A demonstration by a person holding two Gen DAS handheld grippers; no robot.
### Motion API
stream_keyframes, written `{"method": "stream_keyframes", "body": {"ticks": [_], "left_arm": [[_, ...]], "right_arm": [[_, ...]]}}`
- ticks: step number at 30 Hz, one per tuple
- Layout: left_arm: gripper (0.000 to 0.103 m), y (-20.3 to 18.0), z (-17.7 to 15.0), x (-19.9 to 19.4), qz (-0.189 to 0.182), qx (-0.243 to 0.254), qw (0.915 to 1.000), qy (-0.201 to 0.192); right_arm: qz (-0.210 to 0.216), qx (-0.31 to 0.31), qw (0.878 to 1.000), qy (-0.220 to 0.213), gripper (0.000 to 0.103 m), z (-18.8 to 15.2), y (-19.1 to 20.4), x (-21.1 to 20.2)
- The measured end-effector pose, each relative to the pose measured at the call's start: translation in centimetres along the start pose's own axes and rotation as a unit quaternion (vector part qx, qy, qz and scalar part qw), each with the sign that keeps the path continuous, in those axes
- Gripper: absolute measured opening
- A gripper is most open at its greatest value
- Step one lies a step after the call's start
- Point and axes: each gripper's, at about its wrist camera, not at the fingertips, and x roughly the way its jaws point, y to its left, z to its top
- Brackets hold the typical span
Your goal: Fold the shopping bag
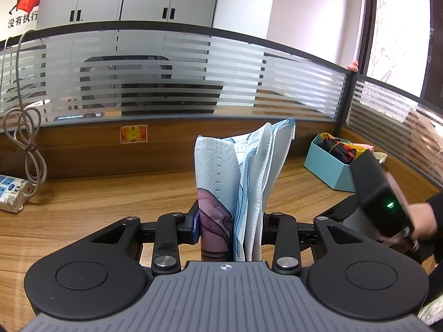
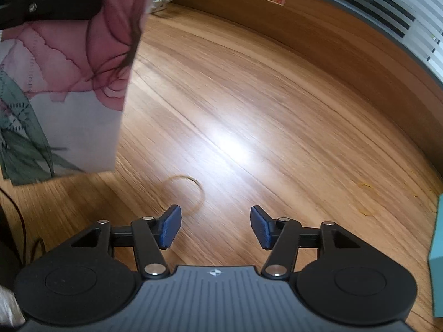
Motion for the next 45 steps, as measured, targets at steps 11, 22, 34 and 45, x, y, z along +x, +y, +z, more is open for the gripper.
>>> {"method": "stream_keyframes", "body": {"ticks": [11,22,34,45], "left_arm": [[0.038,0.7,-0.1,-1.1,0.015,-0.018,0.9997,-0.008],[0.038,1.5,-0.4,-0.4,0.015,-0.027,0.9995,-0.004],[0.038,1.9,-0.7,0.0,0.015,-0.031,0.9994,-0.003],[0.038,1.9,-0.7,0.1,0.011,-0.027,0.9996,-0.002]], "right_arm": [[0.008,0.018,1.0,0.004,0.062,1.4,2.4,3.4],[0.006,0.024,1.0,0.005,0.038,1.3,2.2,3.9],[-0.008,0.036,0.999,0.006,0.03,0.8,1.2,4.0],[-0.017,0.039,0.999,0.005,0.03,0.3,0.9,3.8]]}}
